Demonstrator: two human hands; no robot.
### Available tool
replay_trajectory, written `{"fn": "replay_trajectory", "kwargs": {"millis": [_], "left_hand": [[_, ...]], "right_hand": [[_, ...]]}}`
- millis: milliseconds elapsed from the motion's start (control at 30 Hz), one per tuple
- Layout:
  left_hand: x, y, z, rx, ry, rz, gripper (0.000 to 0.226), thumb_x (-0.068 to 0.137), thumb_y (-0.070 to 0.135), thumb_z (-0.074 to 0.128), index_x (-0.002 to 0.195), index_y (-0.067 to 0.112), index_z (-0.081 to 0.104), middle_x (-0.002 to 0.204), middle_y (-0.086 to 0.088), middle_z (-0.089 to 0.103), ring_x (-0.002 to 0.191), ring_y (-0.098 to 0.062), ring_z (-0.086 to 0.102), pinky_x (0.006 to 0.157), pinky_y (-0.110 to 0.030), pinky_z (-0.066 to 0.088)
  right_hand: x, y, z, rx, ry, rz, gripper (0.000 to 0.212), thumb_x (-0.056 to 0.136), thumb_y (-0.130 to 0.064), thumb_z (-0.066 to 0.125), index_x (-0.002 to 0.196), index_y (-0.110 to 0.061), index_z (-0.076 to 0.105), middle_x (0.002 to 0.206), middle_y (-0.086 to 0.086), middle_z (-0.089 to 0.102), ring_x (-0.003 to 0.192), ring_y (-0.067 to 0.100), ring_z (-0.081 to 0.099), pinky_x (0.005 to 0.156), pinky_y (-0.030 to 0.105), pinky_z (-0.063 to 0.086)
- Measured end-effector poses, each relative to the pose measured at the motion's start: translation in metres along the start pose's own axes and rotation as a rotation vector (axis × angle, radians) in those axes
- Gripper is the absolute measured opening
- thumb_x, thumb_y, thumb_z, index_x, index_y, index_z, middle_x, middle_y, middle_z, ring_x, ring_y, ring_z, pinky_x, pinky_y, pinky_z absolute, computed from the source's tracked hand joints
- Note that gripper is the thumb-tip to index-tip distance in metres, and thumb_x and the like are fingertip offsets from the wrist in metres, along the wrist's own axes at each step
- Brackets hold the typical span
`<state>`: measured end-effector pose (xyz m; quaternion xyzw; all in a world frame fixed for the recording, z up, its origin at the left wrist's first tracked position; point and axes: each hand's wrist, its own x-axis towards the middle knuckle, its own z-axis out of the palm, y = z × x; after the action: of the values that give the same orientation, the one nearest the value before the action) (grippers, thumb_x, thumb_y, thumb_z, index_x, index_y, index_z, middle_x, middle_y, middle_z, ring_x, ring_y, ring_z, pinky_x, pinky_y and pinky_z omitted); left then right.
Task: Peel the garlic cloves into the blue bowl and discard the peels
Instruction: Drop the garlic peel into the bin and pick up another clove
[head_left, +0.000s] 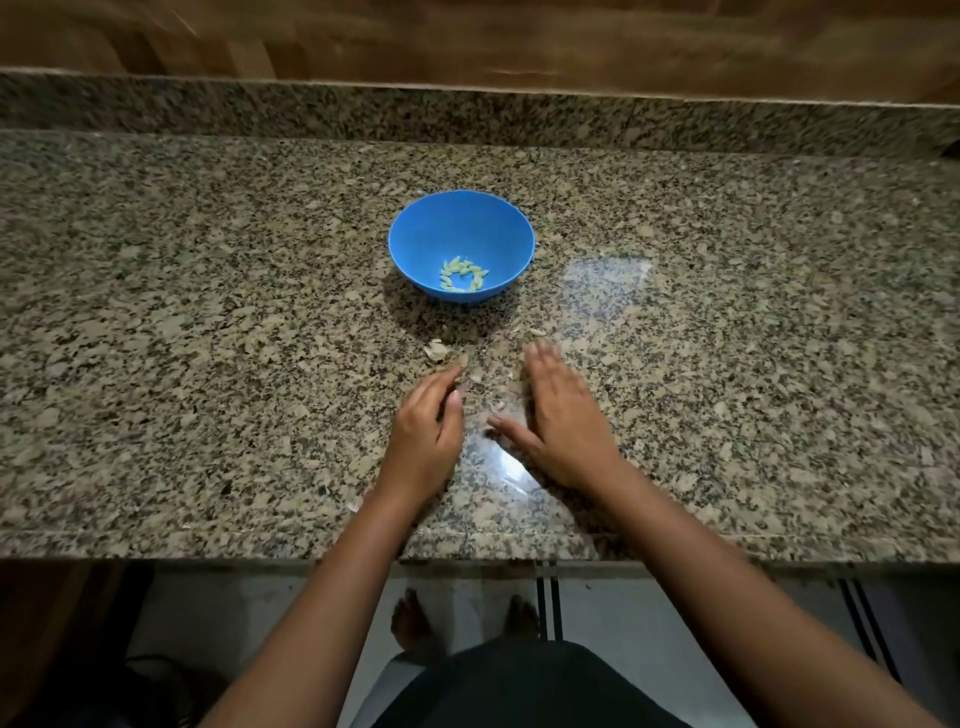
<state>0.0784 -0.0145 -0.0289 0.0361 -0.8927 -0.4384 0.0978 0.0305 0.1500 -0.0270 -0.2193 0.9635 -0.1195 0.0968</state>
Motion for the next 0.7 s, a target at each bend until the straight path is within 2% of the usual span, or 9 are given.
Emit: {"fn": "replay_trajectory", "kwargs": {"millis": [67, 167, 233, 300, 367, 467, 533, 600, 700], "left_hand": [[-0.002, 0.0, 0.001, -0.009, 0.009, -0.026, 0.039, 0.1, 0.022, 0.037, 0.137, 0.013, 0.046, 0.138, -0.004, 0.049, 0.128, -0.016, 0.043, 0.106, -0.032, 0.035], [0.001, 0.003, -0.001, -0.042, 0.046, -0.07, 0.037, 0.1, 0.015, 0.039, 0.135, 0.01, 0.048, 0.136, -0.006, 0.051, 0.124, -0.015, 0.046, 0.1, -0.023, 0.035], [0.002, 0.003, -0.002, -0.039, 0.048, -0.08, 0.037, 0.099, 0.014, 0.04, 0.135, 0.008, 0.048, 0.136, -0.007, 0.051, 0.124, -0.014, 0.046, 0.098, -0.017, 0.032], [0.001, 0.003, -0.004, -0.018, 0.034, -0.076, 0.037, 0.099, 0.013, 0.041, 0.135, 0.007, 0.048, 0.137, -0.009, 0.05, 0.125, -0.015, 0.045, 0.098, -0.015, 0.029], [0.0, 0.002, -0.004, 0.007, 0.01, -0.062, 0.037, 0.099, 0.013, 0.041, 0.136, 0.009, 0.047, 0.137, -0.008, 0.049, 0.127, -0.016, 0.043, 0.101, -0.018, 0.029], [-0.003, 0.003, -0.002, 0.029, -0.033, -0.054, 0.039, 0.099, 0.016, 0.04, 0.137, 0.01, 0.045, 0.14, -0.006, 0.047, 0.131, -0.018, 0.04, 0.108, -0.027, 0.03], [-0.005, 0.005, 0.0, 0.042, -0.074, -0.055, 0.041, 0.099, 0.02, 0.04, 0.14, 0.012, 0.041, 0.144, -0.004, 0.043, 0.134, -0.017, 0.036, 0.109, -0.028, 0.027], [-0.008, 0.007, 0.003, 0.106, -0.144, -0.043, 0.049, 0.099, 0.032, 0.04, 0.145, 0.018, 0.031, 0.151, -0.001, 0.032, 0.14, -0.016, 0.026, 0.113, -0.032, 0.022], [-0.013, 0.011, 0.011, 0.424, -0.335, -0.037, 0.083, 0.088, 0.067, 0.028, 0.15, 0.02, -0.002, 0.156, 0.005, -0.004, 0.145, -0.013, -0.002, 0.117, -0.036, 0.0]], "right_hand": [[-0.002, 0.0, 0.002, -0.067, -0.067, 0.06, 0.095, 0.085, -0.074, 0.016, 0.147, -0.01, -0.018, 0.152, 0.006, -0.024, 0.142, 0.017, -0.018, 0.114, 0.033, -0.01], [0.015, -0.017, 0.003, -0.085, -0.068, -0.043, 0.083, 0.092, -0.065, 0.013, 0.147, -0.009, -0.014, 0.154, 0.008, -0.018, 0.143, 0.022, -0.014, 0.112, 0.034, -0.011], [0.024, -0.027, 0.005, 0.01, -0.027, -0.164, 0.068, 0.098, -0.053, 0.022, 0.151, -0.014, 0.003, 0.158, 0.007, -0.001, 0.145, 0.022, -0.001, 0.114, 0.033, -0.005], [0.023, -0.03, 0.004, 0.126, 0.016, -0.269, 0.05, 0.099, -0.035, 0.039, 0.146, -0.016, 0.031, 0.153, 0.008, 0.027, 0.142, 0.025, 0.021, 0.117, 0.037, 0.013], [0.013, -0.025, 0.002, 0.212, 0.076, -0.311, 0.04, 0.095, -0.017, 0.051, 0.134, -0.012, 0.051, 0.141, 0.012, 0.047, 0.132, 0.027, 0.039, 0.112, 0.038, 0.03], [-0.005, -0.012, -0.002, 0.192, 0.14, -0.309, 0.032, 0.087, -0.006, 0.058, 0.119, -0.006, 0.063, 0.119, 0.01, 0.061, 0.113, 0.025, 0.05, 0.097, 0.03, 0.038], [-0.01, -0.005, -0.006, 0.172, 0.163, -0.321, 0.025, 0.084, -0.003, 0.061, 0.108, -0.004, 0.069, 0.105, 0.009, 0.065, 0.1, 0.024, 0.052, 0.088, 0.029, 0.042], [-0.01, -0.001, -0.01, 0.219, 0.18, -0.25, 0.021, 0.085, -0.003, 0.06, 0.103, -0.007, 0.07, 0.101, 0.004, 0.065, 0.095, 0.017, 0.051, 0.083, 0.024, 0.044], [-0.006, 0.005, -0.022, 0.612, 0.182, 0.133, 0.017, 0.088, -0.005, 0.058, 0.1, -0.009, 0.069, 0.098, 0.001, 0.068, 0.09, 0.01, 0.061, 0.081, 0.018, 0.049]]}}
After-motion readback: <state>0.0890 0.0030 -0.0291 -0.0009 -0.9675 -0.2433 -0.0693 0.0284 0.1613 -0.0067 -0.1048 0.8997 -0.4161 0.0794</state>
